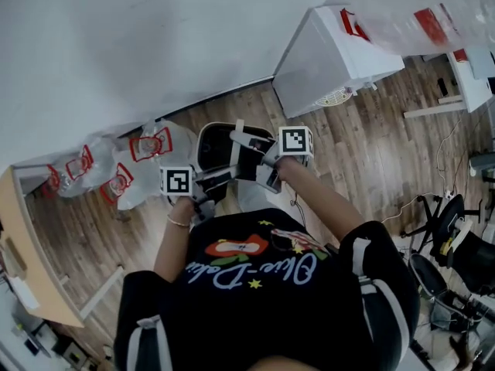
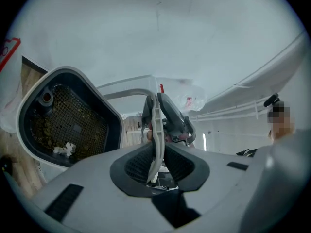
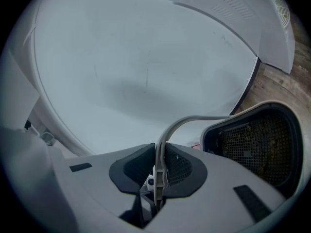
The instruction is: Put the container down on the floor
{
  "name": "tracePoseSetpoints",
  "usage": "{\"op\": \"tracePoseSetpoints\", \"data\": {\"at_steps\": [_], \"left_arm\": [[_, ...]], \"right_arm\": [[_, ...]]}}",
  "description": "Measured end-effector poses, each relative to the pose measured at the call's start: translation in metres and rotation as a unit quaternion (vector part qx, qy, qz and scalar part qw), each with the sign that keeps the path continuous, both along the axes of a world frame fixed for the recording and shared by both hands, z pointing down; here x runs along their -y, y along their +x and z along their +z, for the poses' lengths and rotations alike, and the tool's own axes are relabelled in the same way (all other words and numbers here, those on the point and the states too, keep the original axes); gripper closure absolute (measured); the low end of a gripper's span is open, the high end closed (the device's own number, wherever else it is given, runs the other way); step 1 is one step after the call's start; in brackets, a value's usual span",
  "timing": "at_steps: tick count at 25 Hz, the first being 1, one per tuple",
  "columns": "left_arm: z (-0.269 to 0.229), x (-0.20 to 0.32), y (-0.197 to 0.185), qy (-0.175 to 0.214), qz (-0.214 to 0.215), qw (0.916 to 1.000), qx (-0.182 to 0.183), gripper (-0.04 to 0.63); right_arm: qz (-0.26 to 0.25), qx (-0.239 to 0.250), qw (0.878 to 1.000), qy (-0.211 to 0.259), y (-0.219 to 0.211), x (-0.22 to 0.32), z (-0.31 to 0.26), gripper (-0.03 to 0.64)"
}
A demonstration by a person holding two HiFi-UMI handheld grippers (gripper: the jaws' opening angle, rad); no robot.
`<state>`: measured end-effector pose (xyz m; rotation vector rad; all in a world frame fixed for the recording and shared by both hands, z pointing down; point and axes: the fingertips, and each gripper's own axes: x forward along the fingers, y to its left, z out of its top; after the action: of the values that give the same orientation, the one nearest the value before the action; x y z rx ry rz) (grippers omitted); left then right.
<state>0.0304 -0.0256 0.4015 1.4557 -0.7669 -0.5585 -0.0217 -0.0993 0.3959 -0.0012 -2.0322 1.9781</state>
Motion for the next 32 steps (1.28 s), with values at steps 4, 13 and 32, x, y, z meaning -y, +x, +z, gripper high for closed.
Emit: {"op": "tracePoseSetpoints", "data": {"at_steps": [4, 13, 32], "left_arm": [[0.01, 0.013, 0.004, -0.015, -0.024, 0.9996, -0.004, 0.526], [0.02, 0.042, 0.011, -0.008, -0.068, 0.9973, -0.028, 0.526], [0.148, 0.097, -0.04, -0.047, -0.03, 0.998, 0.031, 0.525]], "right_arm": [[-0.024, 0.004, 1.0, -0.008, -0.001, 0.011, 0.005, 0.574], [-0.069, -0.01, 0.998, 0.0, 0.0, 0.03, 0.026, 0.574], [-0.067, -0.073, 0.995, -0.003, -0.045, 0.087, 0.158, 0.574]]}}
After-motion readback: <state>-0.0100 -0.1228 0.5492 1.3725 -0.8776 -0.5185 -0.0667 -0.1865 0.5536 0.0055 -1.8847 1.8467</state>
